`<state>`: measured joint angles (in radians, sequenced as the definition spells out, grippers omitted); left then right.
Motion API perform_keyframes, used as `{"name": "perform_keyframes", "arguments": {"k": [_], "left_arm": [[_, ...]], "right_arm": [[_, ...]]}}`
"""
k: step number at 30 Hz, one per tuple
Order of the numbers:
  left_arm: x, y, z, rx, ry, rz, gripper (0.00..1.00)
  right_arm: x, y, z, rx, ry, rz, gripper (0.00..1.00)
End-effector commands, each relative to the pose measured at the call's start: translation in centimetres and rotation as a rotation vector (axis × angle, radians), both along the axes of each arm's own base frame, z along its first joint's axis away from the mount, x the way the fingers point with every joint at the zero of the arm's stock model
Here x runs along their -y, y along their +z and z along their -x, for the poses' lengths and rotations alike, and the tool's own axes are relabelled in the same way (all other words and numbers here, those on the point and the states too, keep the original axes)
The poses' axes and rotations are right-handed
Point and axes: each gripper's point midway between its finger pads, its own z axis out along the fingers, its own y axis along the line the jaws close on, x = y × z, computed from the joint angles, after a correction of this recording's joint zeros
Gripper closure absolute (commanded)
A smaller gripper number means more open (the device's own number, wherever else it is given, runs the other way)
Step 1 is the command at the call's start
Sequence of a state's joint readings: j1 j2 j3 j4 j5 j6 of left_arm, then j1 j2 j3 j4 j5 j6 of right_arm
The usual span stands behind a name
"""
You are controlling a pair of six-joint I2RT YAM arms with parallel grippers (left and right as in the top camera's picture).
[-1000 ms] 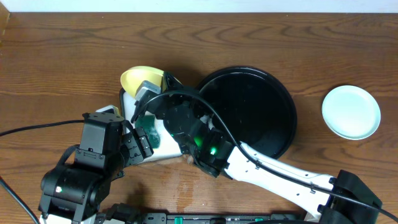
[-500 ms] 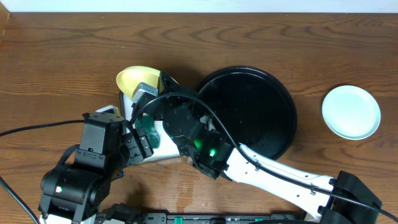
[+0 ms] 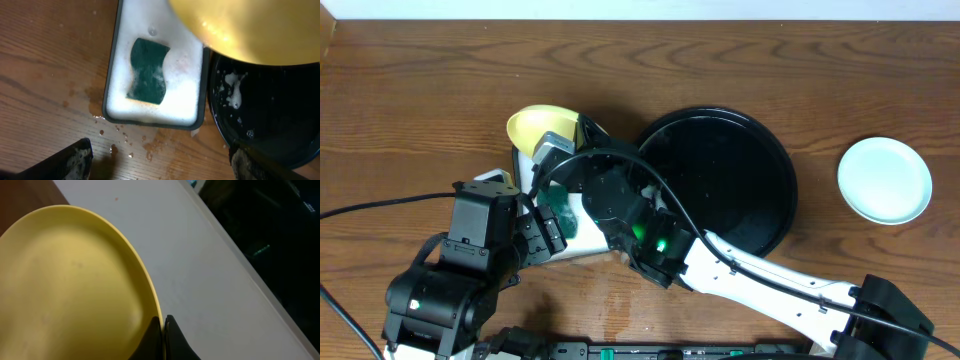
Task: Clean dirty plates on tray and stack at the side
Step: 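Lift the yellow plate off the tray with the right gripper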
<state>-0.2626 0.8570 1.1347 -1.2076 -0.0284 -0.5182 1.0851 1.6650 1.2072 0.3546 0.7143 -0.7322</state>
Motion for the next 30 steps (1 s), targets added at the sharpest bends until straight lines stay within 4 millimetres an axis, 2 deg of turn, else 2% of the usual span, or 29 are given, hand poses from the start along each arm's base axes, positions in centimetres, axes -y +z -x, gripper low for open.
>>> {"name": "perform_keyframes", "arguments": {"k": [1, 3, 4, 6, 11, 13, 15, 16, 18, 19, 21, 23, 24, 26, 27, 29, 30], "left_arm": [[-0.1, 0.6, -0.1, 0.015, -0.006, -0.004, 0.12], [-0.1, 0.6, -0.1, 0.015, -0.006, -0.004, 0.12], [-0.1, 0.5, -0.1, 0.014, -0.006, -0.004, 0.12], [-0.1, 0.6, -0.1, 0.015, -0.006, -0.004, 0.12], [-0.1, 0.6, -0.1, 0.015, -0.006, -0.004, 0.12], [-0.1, 0.6, -0.1, 0.015, -0.006, -0.004, 0.12], [-0.1, 0.6, -0.1, 0.015, -0.006, -0.004, 0.12], [-0.1, 0.6, -0.1, 0.015, -0.006, -0.004, 0.12], [-0.1, 0.5, -0.1, 0.014, -0.006, -0.004, 0.12], [-0.1, 0.6, -0.1, 0.015, -0.006, -0.004, 0.12], [-0.1, 0.5, -0.1, 0.014, -0.006, -0.004, 0.12], [-0.1, 0.5, -0.1, 0.014, -0.006, -0.004, 0.12], [-0.1, 0.6, -0.1, 0.015, -0.006, -0.004, 0.12], [-0.1, 0.5, -0.1, 0.014, -0.006, -0.004, 0.12], [-0.1, 0.5, -0.1, 0.014, -0.006, -0.004, 0.12], [-0.1, 0.6, -0.1, 0.015, -0.006, -0.004, 0.12], [-0.1, 0.6, -0.1, 0.015, -0.006, -0.004, 0.12]], "right_arm": [[1.8, 3.2, -0.4, 0.010, -0.095, -0.197, 0.99], [0.3, 2.3, 0.3, 0.004, -0.006, -0.101, 0.99], [0.2, 2.1, 0.4, -0.001, -0.001, -0.091, 0.99], [0.7, 2.0, 0.1, -0.023, -0.036, -0.145, 0.99], [1.0, 0.4, -0.1, -0.082, -0.044, -0.131, 0.99], [0.8, -0.2, 0.2, -0.077, -0.028, -0.051, 0.99], [1.9, 0.1, -0.4, -0.086, -0.097, -0.131, 0.99], [1.6, 0.0, -0.3, -0.111, -0.086, -0.182, 0.99], [0.7, -0.7, 0.4, -0.108, -0.029, -0.083, 0.99], [1.6, -0.4, 0.0, -0.086, -0.082, -0.078, 0.99], [3.2, 0.4, -0.8, -0.089, -0.181, -0.211, 0.99], [1.8, -0.5, -0.2, -0.122, -0.099, -0.165, 0.99], [1.9, -0.6, -0.1, -0.114, -0.103, -0.132, 0.99], [3.9, -0.3, -0.8, -0.110, -0.229, -0.229, 0.99], [4.0, -0.5, -0.8, -0.134, -0.234, -0.286, 0.99], [2.9, -1.8, -0.3, -0.185, -0.167, -0.232, 0.99], [3.2, -2.4, -0.3, -0.204, -0.183, -0.236, 0.99]]}}
